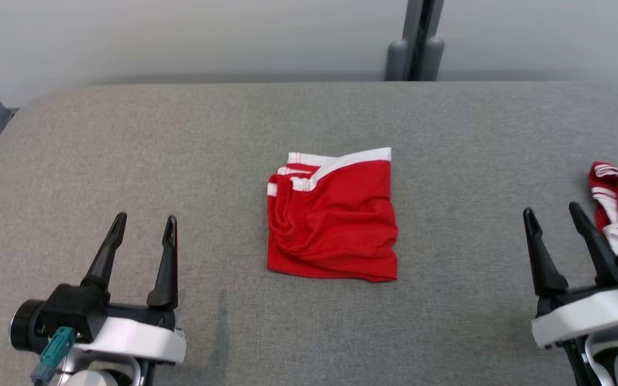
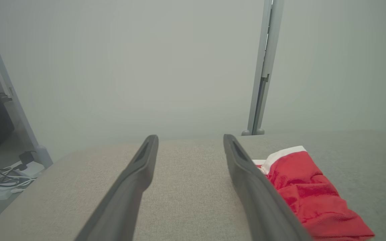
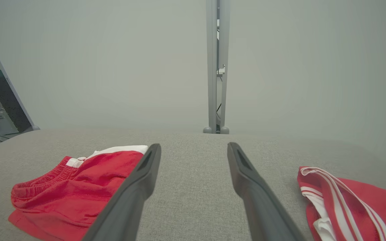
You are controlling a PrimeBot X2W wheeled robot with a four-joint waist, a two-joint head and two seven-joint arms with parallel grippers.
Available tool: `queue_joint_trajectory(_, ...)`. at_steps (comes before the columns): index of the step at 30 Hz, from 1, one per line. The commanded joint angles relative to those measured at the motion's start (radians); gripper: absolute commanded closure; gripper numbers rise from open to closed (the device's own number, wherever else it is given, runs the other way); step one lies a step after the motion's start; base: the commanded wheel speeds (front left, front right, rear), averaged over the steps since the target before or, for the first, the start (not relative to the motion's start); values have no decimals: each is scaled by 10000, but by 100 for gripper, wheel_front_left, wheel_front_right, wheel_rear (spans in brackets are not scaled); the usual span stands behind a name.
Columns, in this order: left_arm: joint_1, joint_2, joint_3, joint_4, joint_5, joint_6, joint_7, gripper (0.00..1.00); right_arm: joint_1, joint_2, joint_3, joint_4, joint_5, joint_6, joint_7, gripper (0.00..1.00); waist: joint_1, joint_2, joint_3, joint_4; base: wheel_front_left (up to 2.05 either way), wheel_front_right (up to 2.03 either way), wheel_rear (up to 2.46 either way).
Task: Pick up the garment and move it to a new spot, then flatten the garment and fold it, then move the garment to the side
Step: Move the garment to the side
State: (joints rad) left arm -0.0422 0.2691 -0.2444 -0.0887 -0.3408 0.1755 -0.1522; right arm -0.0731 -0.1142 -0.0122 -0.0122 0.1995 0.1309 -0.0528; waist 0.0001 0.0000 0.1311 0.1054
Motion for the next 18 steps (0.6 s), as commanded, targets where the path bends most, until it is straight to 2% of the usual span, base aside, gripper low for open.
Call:
queue_joint_trajectory(1, -303, -23, -18, -14, 43, -73, -88, 0, -265, -124, 47, 111, 14, -4, 81, 0, -1, 0, 497, 407, 0, 0, 0)
queue_joint_trajectory(11, -1550, -519, -409, 555, 36, -457, -698, 0, -2160, -552, 1393, 2222, 435, -4, 642, 0, -1, 0, 1793, 1427, 0, 0, 0)
queue_joint_trajectory(18, -2121, -667, -489, 1056, 151, -683, -955, 0, -3201, -416, 2171, 3943, 1071, -4, 1030, 0, -1, 0, 2211, 1786, 0, 0, 0)
